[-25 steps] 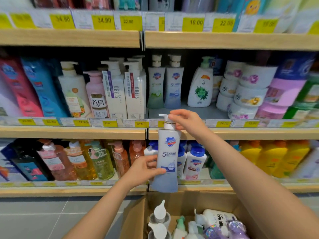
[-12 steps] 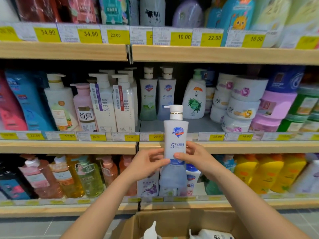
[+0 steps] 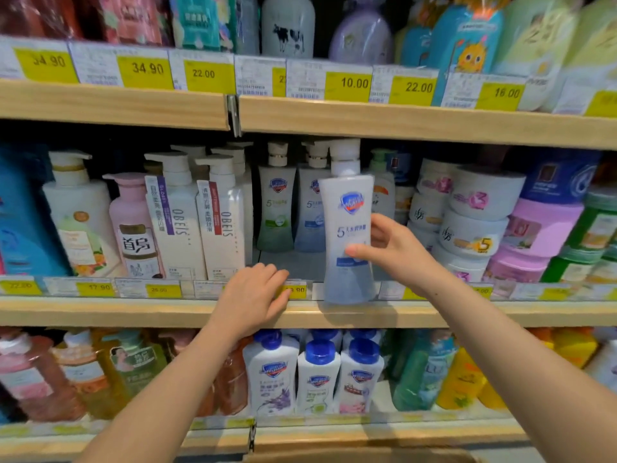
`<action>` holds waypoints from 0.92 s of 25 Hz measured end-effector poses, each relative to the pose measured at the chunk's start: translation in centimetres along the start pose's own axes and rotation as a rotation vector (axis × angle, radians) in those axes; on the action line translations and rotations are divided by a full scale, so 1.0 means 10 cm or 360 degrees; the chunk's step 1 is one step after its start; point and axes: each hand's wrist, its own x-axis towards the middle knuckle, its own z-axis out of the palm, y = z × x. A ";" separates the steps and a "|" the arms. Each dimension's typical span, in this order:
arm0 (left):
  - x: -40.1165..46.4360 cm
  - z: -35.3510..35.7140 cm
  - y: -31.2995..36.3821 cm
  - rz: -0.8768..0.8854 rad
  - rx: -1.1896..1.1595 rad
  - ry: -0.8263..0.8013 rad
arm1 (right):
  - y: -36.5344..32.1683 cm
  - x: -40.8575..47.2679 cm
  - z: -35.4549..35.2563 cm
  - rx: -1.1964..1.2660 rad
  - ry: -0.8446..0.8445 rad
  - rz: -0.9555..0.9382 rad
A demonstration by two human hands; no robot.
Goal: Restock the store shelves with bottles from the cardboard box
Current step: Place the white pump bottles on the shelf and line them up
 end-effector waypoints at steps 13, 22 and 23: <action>0.00 -0.02 -0.01 -0.0054 -0.0009 0.0038 | 0.25 0.63 0.22 0.0070 0.0116 -0.0065; -0.02 0.01 -0.01 -0.0031 0.0008 0.0082 | 0.65 1.09 0.39 -0.0016 0.0365 0.0021; -0.02 0.01 -0.01 -0.0029 0.0004 0.0087 | 0.65 1.10 0.40 0.0005 0.0365 0.0027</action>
